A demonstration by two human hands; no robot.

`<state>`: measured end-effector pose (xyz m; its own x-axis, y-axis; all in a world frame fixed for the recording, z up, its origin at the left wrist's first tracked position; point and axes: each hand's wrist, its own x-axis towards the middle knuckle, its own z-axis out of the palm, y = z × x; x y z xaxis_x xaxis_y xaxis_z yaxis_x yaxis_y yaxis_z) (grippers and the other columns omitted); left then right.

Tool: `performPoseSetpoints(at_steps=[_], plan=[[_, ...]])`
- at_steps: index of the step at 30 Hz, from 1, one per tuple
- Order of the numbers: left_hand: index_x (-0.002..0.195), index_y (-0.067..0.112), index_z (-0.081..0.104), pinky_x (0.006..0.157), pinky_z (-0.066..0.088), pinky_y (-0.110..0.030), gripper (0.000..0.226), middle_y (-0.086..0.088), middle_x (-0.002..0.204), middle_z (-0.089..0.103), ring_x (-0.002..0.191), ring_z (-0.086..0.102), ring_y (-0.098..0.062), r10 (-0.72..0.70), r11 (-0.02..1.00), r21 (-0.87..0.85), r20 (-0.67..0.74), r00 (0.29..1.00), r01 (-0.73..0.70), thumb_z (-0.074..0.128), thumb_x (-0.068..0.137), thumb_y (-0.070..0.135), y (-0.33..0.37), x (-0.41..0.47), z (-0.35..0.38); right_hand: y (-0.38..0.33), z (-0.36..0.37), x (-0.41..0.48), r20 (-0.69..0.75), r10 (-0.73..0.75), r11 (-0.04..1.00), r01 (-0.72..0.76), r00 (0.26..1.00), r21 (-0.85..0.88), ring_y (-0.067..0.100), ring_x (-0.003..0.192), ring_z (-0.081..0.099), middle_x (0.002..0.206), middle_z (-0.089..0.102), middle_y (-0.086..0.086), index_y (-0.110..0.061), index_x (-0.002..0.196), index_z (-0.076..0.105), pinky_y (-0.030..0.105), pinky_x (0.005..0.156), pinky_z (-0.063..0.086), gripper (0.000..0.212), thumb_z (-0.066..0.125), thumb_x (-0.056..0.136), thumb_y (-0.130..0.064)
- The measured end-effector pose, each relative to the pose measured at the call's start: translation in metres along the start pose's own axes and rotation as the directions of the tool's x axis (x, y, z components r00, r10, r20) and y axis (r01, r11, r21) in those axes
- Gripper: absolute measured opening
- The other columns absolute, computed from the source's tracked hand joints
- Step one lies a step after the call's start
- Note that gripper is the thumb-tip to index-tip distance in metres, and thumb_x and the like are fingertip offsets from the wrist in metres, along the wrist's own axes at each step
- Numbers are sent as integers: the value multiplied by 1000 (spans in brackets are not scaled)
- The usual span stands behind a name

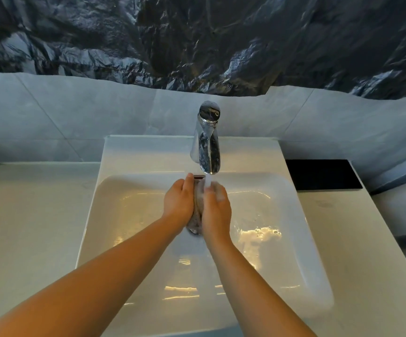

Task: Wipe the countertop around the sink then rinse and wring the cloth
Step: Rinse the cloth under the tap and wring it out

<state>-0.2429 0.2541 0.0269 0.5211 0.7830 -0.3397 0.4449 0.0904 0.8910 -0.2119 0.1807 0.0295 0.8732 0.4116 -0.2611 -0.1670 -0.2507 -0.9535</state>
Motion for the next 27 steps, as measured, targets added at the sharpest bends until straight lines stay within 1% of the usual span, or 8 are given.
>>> performPoseSetpoints(at_steps=[3, 8, 12, 15, 17, 21, 24, 27], plan=[[86, 16, 58, 73, 48, -32, 39, -4, 81, 63, 82, 60, -23, 6, 998, 61, 8, 1000, -6, 30, 102, 38, -6, -1, 5, 1, -2, 4, -69, -23, 999, 20, 997, -38, 2, 74, 59, 79, 61, -11, -24, 90, 58, 15, 59, 42, 19, 42, 100, -26], [88, 11, 57, 63, 43, -25, 36, -2, 77, 58, 74, 55, -17, 110, 989, 92, 31, 993, -112, 37, 99, 39, -9, -12, 5, 9, -11, 25, -67, 41, 992, -49, 997, -119, 13, 64, 56, 66, 59, -2, -18, 67, 60, 28, 64, 45, 38, 44, 99, -32], [125, 19, 45, 82, 51, -27, 35, 0, 116, 53, 100, 56, -14, 162, 981, 95, 98, 982, -171, 42, 97, 40, -12, -18, 4, 10, -17, 28, -78, 24, 970, -42, 997, -241, 17, 85, 62, 89, 66, 4, -12, 94, 65, 26, 73, 46, 43, 30, 102, -37], [110, 18, 51, 78, 50, -34, 30, -5, 103, 63, 90, 60, -19, 112, 989, 94, 24, 993, -114, 34, 99, 40, -7, -11, 2, 6, -17, 7, -7, -36, 987, 35, 999, -158, 3, 82, 58, 93, 61, -6, -18, 108, 56, 7, 59, 43, 27, 38, 100, -36], [93, 18, 55, 79, 52, -43, 36, -8, 91, 65, 84, 62, -26, 69, 992, 98, 52, 996, -74, 27, 100, 40, -3, -5, 0, 7, -14, -5, -18, -82, 985, 78, 997, -152, 1, 79, 59, 90, 61, -11, -20, 108, 56, 6, 57, 45, 28, 42, 98, -42], [78, 22, 60, 75, 51, -40, 43, -10, 81, 64, 78, 61, -30, 41, 977, 204, 115, 993, -64, 27, 101, 38, -2, -9, -3, 10, -15, -4, -27, -100, 982, 95, 995, -164, 13, 74, 65, 79, 67, -1, -18, 86, 65, 27, 67, 54, 36, 42, 98, -43], [93, 11, 66, 82, 52, -41, 52, -15, 94, 67, 88, 62, -31, -32, 961, 277, 101, 994, 2, 27, 100, 45, -9, -10, -2, 15, -16, 15, -49, 138, 966, -145, 989, -214, 23, 74, 62, 69, 62, 3, -20, 59, 55, 37, 72, 50, 43, 45, 97, -38], [122, 17, 53, 91, 48, -39, 48, -9, 107, 60, 100, 58, -27, -74, 977, 211, 155, 985, 40, 33, 96, 53, -15, -10, -5, 18, -21, 25, -16, 479, 876, -480, 877, -42, 28, 92, 65, 96, 67, 10, -20, 82, 62, 41, 83, 56, 34, 46, 95, -46]])
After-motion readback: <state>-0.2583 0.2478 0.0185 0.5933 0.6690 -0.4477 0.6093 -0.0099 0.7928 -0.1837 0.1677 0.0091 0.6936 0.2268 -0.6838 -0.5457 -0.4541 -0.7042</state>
